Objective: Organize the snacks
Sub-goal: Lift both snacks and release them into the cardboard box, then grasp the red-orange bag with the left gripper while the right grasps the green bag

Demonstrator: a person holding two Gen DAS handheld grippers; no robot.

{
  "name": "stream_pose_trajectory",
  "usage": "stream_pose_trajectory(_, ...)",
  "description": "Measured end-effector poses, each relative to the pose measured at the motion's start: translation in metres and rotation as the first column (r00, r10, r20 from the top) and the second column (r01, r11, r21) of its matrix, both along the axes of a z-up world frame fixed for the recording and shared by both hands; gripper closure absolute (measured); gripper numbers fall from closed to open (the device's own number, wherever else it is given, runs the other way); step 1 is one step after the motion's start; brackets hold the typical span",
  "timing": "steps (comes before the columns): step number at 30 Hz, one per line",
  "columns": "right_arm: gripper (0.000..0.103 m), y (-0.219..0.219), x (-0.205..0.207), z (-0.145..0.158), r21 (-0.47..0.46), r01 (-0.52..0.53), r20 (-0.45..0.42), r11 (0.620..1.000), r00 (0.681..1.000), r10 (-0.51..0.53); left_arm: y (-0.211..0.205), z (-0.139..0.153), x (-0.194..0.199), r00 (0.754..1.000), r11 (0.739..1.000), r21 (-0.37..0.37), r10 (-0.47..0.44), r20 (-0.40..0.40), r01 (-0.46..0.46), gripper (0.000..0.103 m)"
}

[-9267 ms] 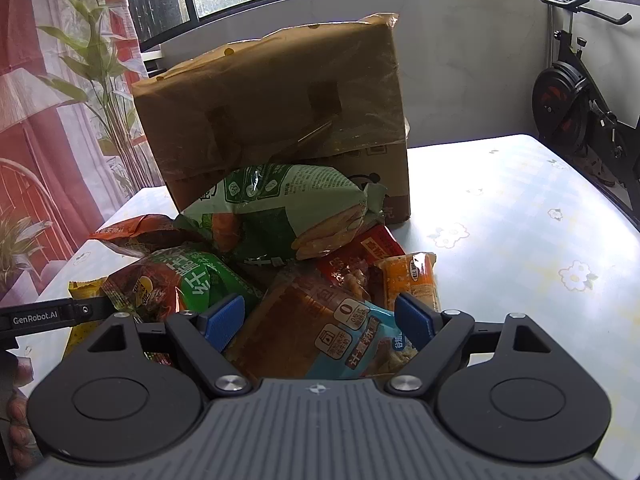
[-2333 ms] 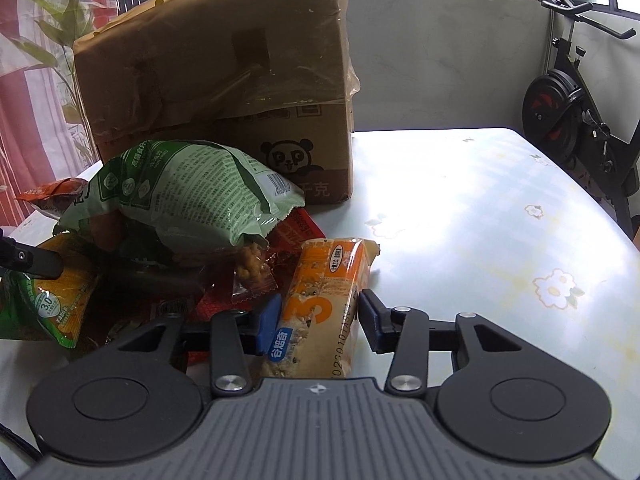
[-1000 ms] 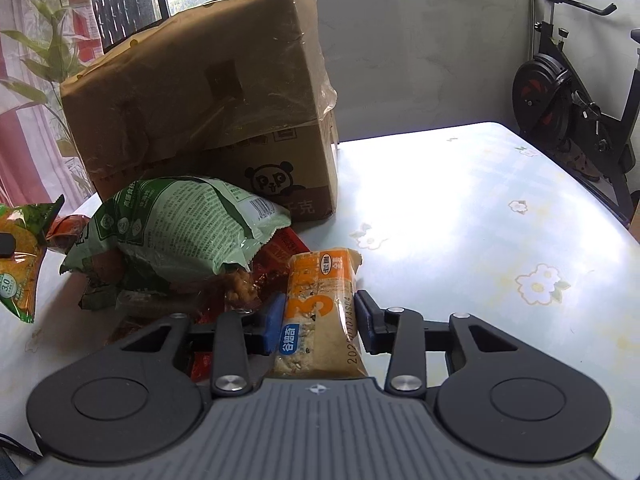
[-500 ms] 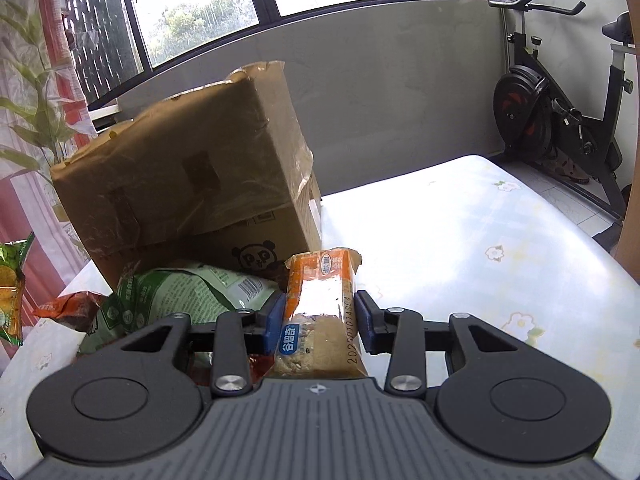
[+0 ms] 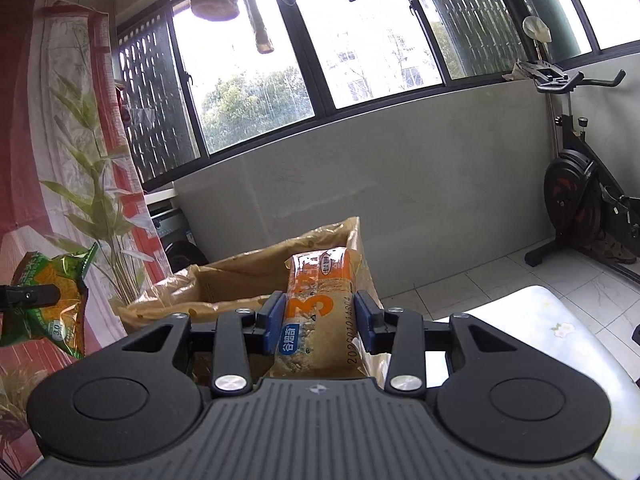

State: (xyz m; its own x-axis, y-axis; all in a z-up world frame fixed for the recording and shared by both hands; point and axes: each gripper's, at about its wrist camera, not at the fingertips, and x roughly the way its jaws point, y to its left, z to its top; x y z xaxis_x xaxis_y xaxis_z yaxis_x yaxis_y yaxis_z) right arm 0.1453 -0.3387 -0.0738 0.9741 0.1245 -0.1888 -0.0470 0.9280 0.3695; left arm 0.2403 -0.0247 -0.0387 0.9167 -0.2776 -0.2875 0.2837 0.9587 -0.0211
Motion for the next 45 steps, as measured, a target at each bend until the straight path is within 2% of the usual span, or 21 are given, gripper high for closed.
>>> stream_pose_trajectory(5,0.063,-0.001,0.047,0.026,0.02,-0.065,0.034,0.998,0.997,0.064,-0.025,0.015,0.038,0.999,0.999,-0.007,-0.037,0.014,0.037,0.025)
stream_pose_trajectory(10,0.063,0.017,0.105,0.031,-0.044,-0.143,0.015,0.989,0.99,0.144,-0.053,0.012,0.091,0.998,0.999,-0.01,-0.053,-0.031,0.053,0.025)
stream_pose_trajectory(16,0.063,0.028,0.157,0.021,-0.042,-0.11,-0.078,0.993,0.991,0.106,-0.078,-0.005,0.143,0.995,0.999,0.028,-0.036,-0.092,0.039,0.025)
stream_pose_trajectory(19,0.063,0.037,0.167,0.015,-0.105,-0.093,-0.121,0.99,0.989,0.08,-0.087,-0.02,0.159,0.988,0.997,0.047,-0.059,-0.143,0.067,0.023)
stream_pose_trajectory(21,0.062,0.04,0.168,0.011,-0.128,-0.084,-0.135,0.988,0.989,0.067,-0.089,-0.028,0.165,0.985,0.996,0.063,-0.046,-0.169,0.057,0.017)
stream_pose_trajectory(23,0.058,0.038,0.168,0.008,-0.109,-0.083,-0.141,0.991,0.988,0.068,-0.087,-0.034,0.166,0.983,0.997,0.065,-0.028,-0.182,0.041,0.014)
stream_pose_trajectory(25,0.046,0.036,0.164,0.006,-0.1,-0.106,-0.132,0.989,0.987,0.092,-0.08,-0.037,0.167,0.98,0.998,0.056,-0.03,-0.198,0.041,0.014)
stream_pose_trajectory(28,0.044,0.039,0.155,0.008,-0.134,-0.1,-0.126,0.986,0.988,0.084,-0.063,-0.035,0.161,0.979,0.999,0.024,-0.036,-0.202,0.042,0.014)
stream_pose_trajectory(31,0.043,0.041,0.144,0.011,-0.13,-0.118,-0.115,0.984,0.988,0.104,-0.045,-0.03,0.147,0.98,0.999,-0.012,-0.044,-0.196,0.042,0.012)
stream_pose_trajectory(39,0.018,0.058,0.093,0.015,-0.199,-0.167,-0.052,0.966,0.986,0.16,0.007,-0.019,0.101,0.986,0.998,-0.06,-0.03,-0.167,0.02,0.009)
stream_pose_trajectory(41,0.008,0.061,0.082,0.014,-0.198,-0.174,-0.048,0.965,0.985,0.168,0.018,-0.022,0.091,0.985,0.998,-0.07,-0.022,-0.171,0.01,0.009)
stream_pose_trajectory(45,0.0,0.066,0.064,0.003,-0.183,-0.18,-0.062,0.967,0.983,0.171,0.039,-0.033,0.076,0.981,0.997,-0.073,-0.004,-0.194,-0.01,0.009)
